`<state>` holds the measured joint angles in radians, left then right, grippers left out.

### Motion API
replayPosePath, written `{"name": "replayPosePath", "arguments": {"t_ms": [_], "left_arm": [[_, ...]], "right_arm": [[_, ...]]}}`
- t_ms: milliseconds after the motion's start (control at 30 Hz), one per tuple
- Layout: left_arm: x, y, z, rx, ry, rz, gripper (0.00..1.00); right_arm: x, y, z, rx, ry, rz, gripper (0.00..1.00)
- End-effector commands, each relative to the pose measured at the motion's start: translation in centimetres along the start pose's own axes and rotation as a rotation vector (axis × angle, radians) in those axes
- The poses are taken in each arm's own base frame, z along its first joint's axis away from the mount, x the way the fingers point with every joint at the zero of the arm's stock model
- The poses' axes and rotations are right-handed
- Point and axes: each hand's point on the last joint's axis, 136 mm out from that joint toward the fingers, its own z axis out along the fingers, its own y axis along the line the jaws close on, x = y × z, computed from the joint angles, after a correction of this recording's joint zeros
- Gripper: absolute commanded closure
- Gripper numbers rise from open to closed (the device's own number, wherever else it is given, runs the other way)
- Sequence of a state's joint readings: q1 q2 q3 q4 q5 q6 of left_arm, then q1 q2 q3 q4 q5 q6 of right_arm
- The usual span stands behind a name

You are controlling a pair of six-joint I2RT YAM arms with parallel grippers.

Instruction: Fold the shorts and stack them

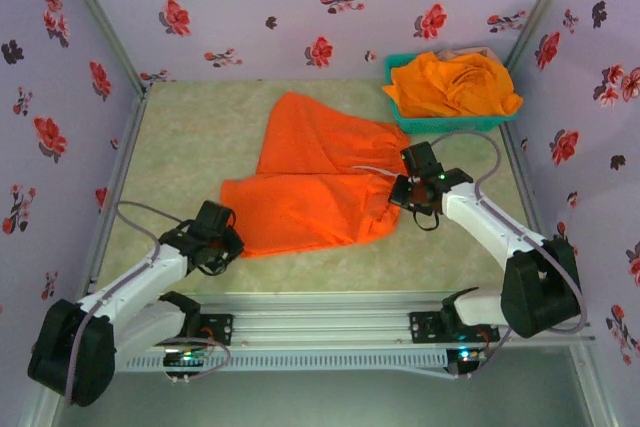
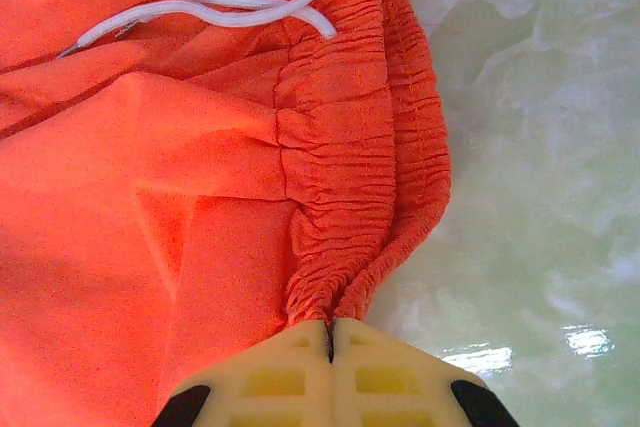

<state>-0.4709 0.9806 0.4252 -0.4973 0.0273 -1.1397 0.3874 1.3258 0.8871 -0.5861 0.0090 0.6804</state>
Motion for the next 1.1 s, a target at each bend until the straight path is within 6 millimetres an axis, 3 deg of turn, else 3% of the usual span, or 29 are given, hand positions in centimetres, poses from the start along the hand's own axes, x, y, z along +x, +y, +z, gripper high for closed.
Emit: {"name": "replayPosePath", "arguments": {"t_ms": [0,167,267,533,633,733,800,833,933,1000,1067], "left_arm": [[-2.4,-1.8,-2.0,0.026,-0.059,0.032,1.00],[-7.8,-5.2,-6.5,0.086,-0.169,0.054,1.00],[-12.2,-8.0,-9.5,0.110,-0.238,0.075,1.00],[-27.3,-14.8,-17.4,0.192,-0.409,0.038,1.00],[-32.7,-16.7,-20.6,0.245,-0.499,-0.002,1.00],[-37.2,-18.5,-26.2,0.337,-0.596,-0.037,1.00],[-38.8,-19.5,-31.2,0.410,-0.681,-0.047,1.00],[-39.2,-20.1,-34.7,0.464,-0.742,-0.042,1.00],[-38.4,-20.6,-44.3,0.626,-0.927,-0.034,1.00],[-36.9,-20.5,-48.6,0.697,-1.008,-0.016,1.00],[-34.5,-20.4,-51.2,0.715,-1.071,0.038,1.00]], "right_arm": [[-0.9,0.4,-0.6,-0.005,-0.041,-0.002,1.00],[-3.5,2.7,-2.0,-0.037,-0.075,-0.019,1.00],[-6.4,5.6,-3.3,-0.080,-0.106,-0.043,1.00],[-17.2,17.7,-8.5,-0.318,-0.243,-0.112,1.00],[-21.1,23.5,-12.7,-0.468,-0.325,-0.177,1.00],[-24.5,27.6,-18.0,-0.604,-0.449,-0.210,1.00],[-26.2,29.5,-22.6,-0.731,-0.557,-0.212,1.00],[-26.9,30.0,-25.7,-0.807,-0.625,-0.212,1.00],[-28.1,30.3,-31.0,-0.940,-0.733,-0.190,1.00],[-28.3,29.9,-32.2,-0.964,-0.763,-0.202,1.00],[-28.0,29.3,-32.2,-0.937,-0.776,-0.238,1.00]]}}
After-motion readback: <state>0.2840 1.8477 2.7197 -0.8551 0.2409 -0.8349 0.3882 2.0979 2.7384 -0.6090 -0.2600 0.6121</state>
